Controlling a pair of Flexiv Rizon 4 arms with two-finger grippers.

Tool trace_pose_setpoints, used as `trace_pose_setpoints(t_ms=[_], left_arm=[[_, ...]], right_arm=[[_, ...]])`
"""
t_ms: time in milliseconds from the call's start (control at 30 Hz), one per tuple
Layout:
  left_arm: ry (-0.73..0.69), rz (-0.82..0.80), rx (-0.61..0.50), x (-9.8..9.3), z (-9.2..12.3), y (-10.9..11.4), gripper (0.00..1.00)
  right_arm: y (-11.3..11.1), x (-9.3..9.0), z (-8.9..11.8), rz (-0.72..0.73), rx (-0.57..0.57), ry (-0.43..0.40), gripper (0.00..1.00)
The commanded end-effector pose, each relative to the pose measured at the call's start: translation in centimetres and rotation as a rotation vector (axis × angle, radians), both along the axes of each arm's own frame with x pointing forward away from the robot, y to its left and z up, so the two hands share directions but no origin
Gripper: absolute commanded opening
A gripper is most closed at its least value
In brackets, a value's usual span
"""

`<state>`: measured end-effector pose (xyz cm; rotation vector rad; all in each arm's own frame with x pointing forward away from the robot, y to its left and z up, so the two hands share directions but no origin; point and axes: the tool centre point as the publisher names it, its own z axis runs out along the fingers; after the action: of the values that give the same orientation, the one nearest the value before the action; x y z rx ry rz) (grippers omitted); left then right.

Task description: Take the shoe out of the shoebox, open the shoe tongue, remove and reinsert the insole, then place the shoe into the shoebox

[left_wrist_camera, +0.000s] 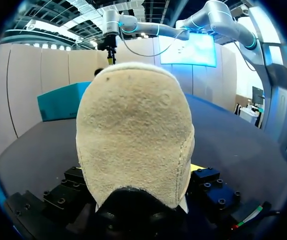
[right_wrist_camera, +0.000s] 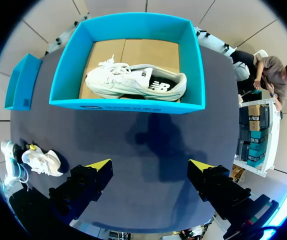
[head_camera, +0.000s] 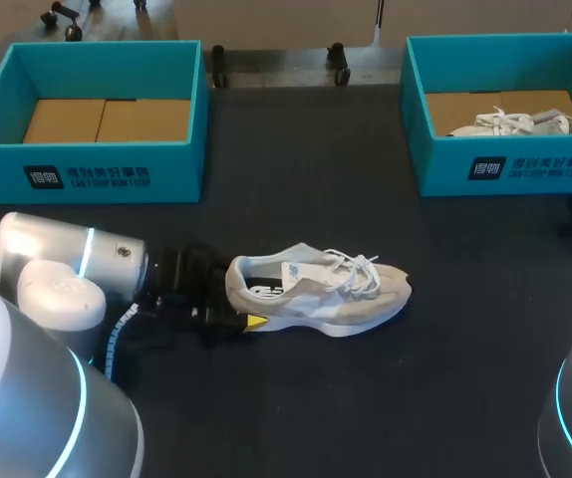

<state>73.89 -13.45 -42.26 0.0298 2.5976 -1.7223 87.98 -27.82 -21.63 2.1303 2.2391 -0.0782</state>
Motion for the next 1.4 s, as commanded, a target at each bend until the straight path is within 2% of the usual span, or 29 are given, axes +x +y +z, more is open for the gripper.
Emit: trace_pose_setpoints(t_ms=[33, 567, 633, 800, 967, 1267, 1400], left_arm=[[-0.002, 0.012, 0.008, -0.3, 0.1, 0.0, 0.00], [-0.002, 0.012, 0.008, -0.3, 0.1, 0.0, 0.00], [-0.002, 0.012, 0.008, -0.3, 0.1, 0.0, 0.00], [-0.002, 0.012, 0.008, -0.3, 0.1, 0.0, 0.00], [-0.002, 0.012, 0.008, -0.3, 0.1, 0.0, 0.00], [-0.002, 0.012, 0.008, -0.3, 0.1, 0.0, 0.00], [-0.002, 0.012, 0.008, -0.3, 0.1, 0.0, 0.00]], right_arm=[[0.0, 0.0, 0.0, 0.000, 0.000, 0.000, 1.00], [0.0, 0.0, 0.0, 0.000, 0.000, 0.000, 1.00], [0.1, 0.1, 0.2, -0.053, -0.002, 0.004, 1.00], [2.3, -0.2, 0.0, -0.105, 0.080, -0.076, 1.00], [4.3, -1.1, 0.4, -0.139, 0.022, -0.045, 1.00], [9.0, -3.1, 1.1, -0.136, 0.070, -0.083, 1.00], [11.3, -3.9, 1.2, -0.126, 0.050, -0.062, 1.00]])
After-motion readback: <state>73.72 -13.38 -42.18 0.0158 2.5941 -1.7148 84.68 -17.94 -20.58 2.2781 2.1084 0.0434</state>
